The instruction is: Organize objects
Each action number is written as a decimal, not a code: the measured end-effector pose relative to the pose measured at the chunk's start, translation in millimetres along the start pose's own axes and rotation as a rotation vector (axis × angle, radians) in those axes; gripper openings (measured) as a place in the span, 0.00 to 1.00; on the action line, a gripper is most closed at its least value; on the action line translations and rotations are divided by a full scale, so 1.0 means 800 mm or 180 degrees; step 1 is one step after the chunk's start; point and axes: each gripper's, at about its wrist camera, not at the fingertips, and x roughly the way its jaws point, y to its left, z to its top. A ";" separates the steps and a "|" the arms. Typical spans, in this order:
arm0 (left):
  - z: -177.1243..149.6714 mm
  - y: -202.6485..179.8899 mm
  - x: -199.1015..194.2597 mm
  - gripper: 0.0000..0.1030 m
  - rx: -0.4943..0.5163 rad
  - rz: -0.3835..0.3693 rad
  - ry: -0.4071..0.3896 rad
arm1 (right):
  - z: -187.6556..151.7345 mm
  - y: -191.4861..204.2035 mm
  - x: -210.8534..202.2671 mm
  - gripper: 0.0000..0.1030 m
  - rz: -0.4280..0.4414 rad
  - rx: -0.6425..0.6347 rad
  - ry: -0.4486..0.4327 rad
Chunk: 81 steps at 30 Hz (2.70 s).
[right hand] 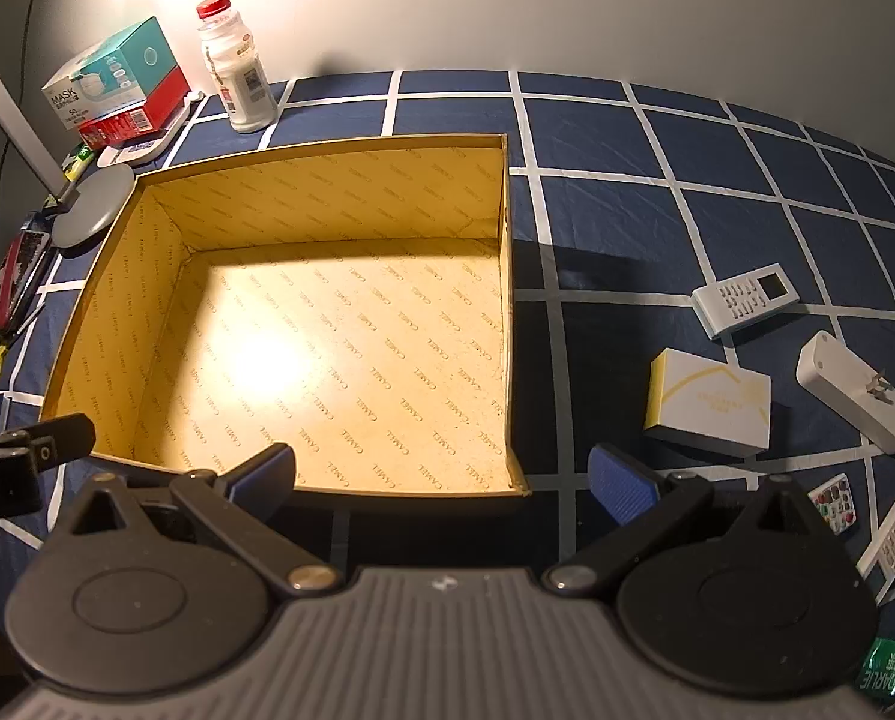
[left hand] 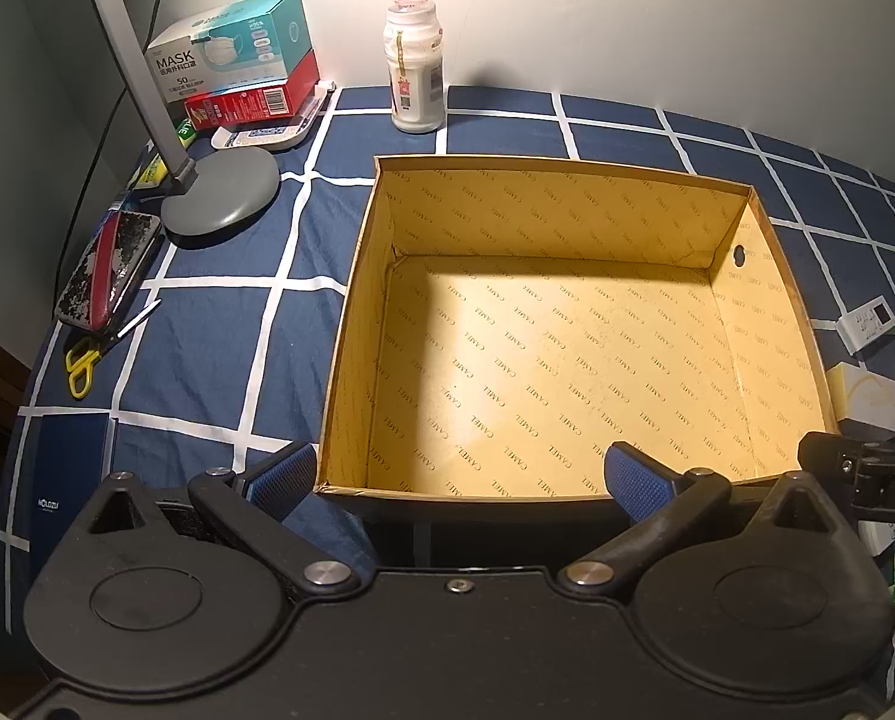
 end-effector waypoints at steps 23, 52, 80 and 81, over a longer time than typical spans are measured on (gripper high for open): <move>0.002 -0.001 0.002 1.00 0.0011 -0.0008 0.0019 | 0.004 0.000 -0.001 1.00 -0.0027 -0.0012 0.0061; 0.004 -0.001 0.002 1.00 0.0104 -0.0080 0.0005 | -0.001 -0.001 -0.007 1.00 0.0026 0.0085 -0.0100; -0.005 -0.083 -0.006 1.00 0.0820 -0.0576 -0.0076 | -0.058 -0.071 -0.056 1.00 -0.0383 0.0831 -0.0320; -0.005 -0.088 -0.006 1.00 0.0850 -0.0605 -0.0071 | -0.060 -0.075 -0.058 1.00 -0.0393 0.0857 -0.0324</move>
